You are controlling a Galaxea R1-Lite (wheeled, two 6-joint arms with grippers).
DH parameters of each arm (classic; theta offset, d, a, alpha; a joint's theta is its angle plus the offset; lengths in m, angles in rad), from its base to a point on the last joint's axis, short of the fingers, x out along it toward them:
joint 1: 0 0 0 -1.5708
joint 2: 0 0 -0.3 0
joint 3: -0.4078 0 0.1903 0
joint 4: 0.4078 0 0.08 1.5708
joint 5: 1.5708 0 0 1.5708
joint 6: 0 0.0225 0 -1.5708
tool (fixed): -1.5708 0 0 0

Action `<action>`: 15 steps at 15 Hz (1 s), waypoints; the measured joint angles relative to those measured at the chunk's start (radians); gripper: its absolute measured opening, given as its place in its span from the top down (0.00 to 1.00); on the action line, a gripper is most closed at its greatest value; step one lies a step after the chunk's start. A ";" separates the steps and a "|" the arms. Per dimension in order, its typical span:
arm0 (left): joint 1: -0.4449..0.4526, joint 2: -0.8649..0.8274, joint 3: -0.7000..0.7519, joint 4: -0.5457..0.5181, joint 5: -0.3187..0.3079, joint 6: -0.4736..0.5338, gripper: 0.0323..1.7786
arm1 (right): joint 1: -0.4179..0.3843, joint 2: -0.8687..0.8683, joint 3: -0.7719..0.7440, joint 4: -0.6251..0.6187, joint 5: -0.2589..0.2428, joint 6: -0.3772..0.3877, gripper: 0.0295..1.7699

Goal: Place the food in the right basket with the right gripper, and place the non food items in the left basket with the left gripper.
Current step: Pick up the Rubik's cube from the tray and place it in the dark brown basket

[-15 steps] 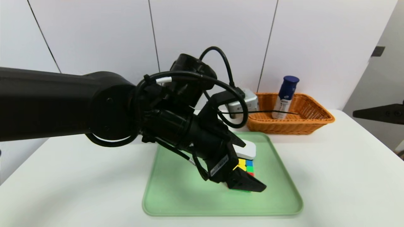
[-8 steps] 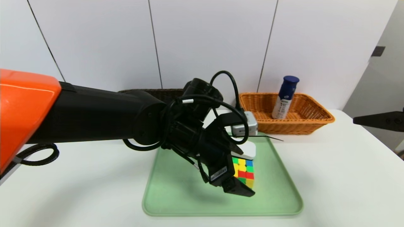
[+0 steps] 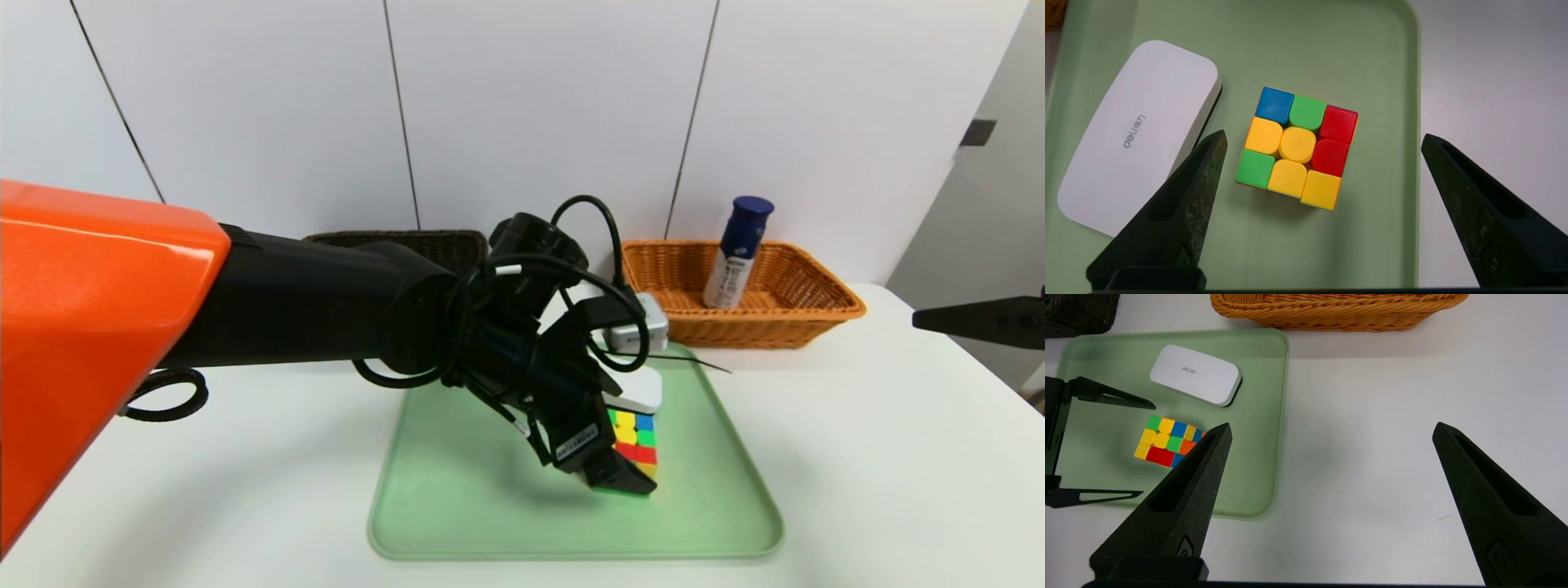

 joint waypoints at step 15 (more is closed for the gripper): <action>-0.054 0.065 -0.154 0.157 0.160 -0.004 0.05 | -0.001 -0.013 0.029 0.000 -0.001 0.004 0.04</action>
